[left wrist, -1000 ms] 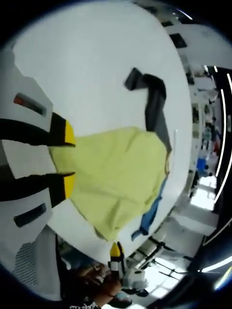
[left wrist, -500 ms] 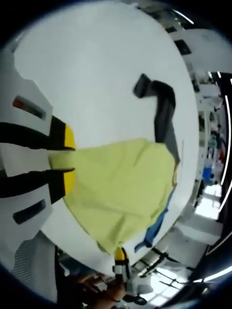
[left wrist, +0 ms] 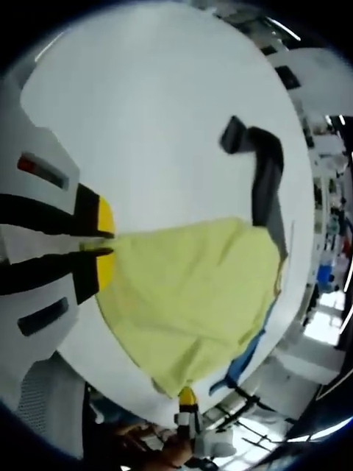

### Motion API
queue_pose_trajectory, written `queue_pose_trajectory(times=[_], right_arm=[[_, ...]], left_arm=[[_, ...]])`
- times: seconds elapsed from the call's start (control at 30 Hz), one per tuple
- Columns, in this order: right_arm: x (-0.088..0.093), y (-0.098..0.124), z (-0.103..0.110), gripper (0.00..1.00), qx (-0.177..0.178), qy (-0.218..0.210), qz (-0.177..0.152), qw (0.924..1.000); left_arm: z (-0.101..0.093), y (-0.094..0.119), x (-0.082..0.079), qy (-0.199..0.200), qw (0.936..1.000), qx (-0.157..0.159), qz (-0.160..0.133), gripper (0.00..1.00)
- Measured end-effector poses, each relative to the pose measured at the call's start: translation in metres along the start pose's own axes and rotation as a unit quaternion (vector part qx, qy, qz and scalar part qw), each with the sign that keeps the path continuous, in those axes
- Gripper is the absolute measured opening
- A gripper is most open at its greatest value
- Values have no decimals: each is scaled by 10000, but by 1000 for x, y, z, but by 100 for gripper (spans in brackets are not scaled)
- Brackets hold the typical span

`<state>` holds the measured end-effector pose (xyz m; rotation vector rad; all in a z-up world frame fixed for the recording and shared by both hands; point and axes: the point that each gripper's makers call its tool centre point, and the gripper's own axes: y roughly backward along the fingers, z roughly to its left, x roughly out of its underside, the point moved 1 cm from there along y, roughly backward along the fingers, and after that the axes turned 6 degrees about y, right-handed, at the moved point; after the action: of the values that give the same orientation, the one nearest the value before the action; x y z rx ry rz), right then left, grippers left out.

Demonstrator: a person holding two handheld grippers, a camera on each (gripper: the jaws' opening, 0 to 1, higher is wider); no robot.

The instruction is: Fold the garment on the visible template until the final outline fits inside the template.

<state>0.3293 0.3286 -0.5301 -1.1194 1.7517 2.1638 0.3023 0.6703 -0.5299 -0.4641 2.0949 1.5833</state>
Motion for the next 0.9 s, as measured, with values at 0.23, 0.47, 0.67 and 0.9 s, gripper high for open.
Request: queue_pose_trajectory(times=[0.23,0.47,0.67,0.9], right_arm=[[13,16,-14,0,229,-245,59,9994],[29,33,-22,0,473,-1095,-41,9929],[39,41,-18,0,627,-1253,-74,9901],[42,39,-18,0,654,-1176,-10,9909]], left_arm=[[1,3,-1,5,10000,-25,-1,0],[-3,8,-2,112,9999,96,-35,0],[-9,10,0,174,9997,172,-22,0],[-8,10,3,150,9997,185,35,0]])
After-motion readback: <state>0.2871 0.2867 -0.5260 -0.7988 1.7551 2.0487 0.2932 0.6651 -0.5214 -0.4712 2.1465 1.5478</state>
